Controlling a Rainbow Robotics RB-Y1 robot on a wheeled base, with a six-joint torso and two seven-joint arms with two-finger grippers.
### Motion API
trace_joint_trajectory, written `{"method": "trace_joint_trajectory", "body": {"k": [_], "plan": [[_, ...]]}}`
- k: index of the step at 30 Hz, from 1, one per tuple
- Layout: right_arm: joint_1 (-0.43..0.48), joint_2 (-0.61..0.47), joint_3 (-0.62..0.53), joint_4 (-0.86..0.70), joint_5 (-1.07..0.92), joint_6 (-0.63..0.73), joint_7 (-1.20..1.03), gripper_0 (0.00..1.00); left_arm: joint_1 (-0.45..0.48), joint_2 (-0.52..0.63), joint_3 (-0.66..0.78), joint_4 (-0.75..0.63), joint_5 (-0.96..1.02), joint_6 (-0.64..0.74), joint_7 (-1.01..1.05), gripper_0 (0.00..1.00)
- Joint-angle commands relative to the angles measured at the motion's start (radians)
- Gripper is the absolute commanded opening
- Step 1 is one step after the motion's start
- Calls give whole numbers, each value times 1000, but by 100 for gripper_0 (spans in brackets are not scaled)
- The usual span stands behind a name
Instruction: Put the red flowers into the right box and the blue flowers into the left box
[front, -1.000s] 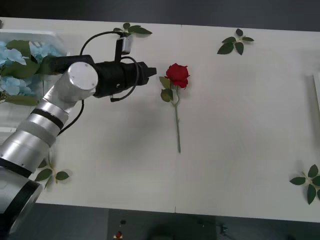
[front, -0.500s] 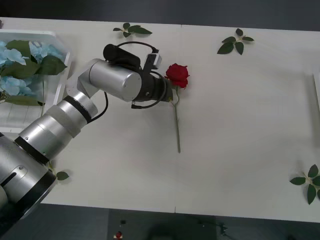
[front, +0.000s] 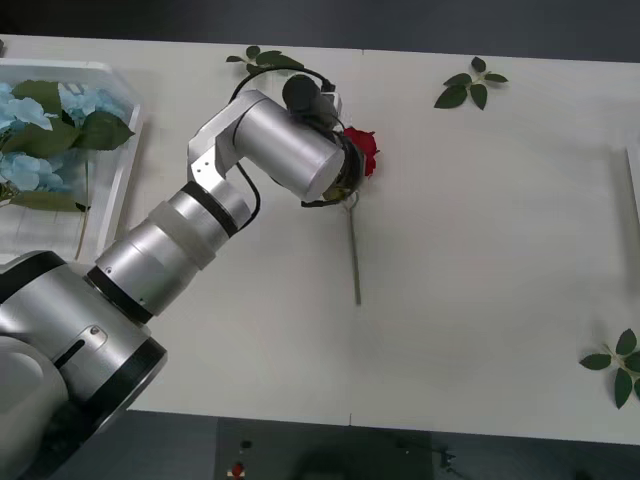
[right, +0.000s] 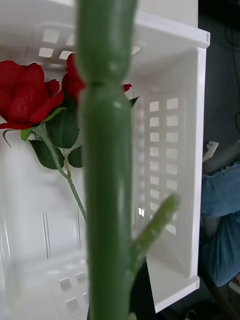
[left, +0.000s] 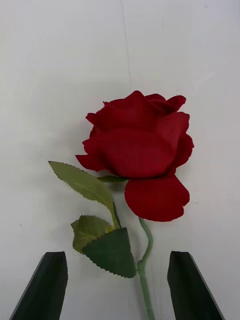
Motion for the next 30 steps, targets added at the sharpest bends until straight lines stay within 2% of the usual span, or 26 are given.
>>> {"method": "trace_joint_trajectory", "body": {"k": [1, 2, 3, 8, 10, 13, 21, 30], "plan": [[-13, -18, -11, -5, 3, 6, 25, 62, -33, -42, -4, -16, -56, 43, 32, 70], [-13, -18, -9, -5, 3, 4, 26, 87, -32, -50, -12, -16, -70, 52, 32, 74], [-12, -18, -11, -3, 3, 4, 28, 100, -28, -53, -24, -16, -84, 54, 32, 78], [-13, -18, -11, -5, 3, 3, 29, 100, -7, -76, -73, -7, -127, 54, 34, 88], [-13, -18, -11, -5, 3, 3, 31, 100, 1, -79, -88, -3, -139, 54, 34, 96], [-13, -18, -11, -3, 1, 3, 31, 100, 18, -85, -115, 5, -171, 49, 32, 99], [-15, -18, -37, -5, -59, 27, 39, 100, 85, -87, -144, 14, -202, 23, 31, 99], [-13, 7, -47, -91, -322, 26, 69, 100, 87, -90, -187, 108, -208, -62, 28, 99]]}}
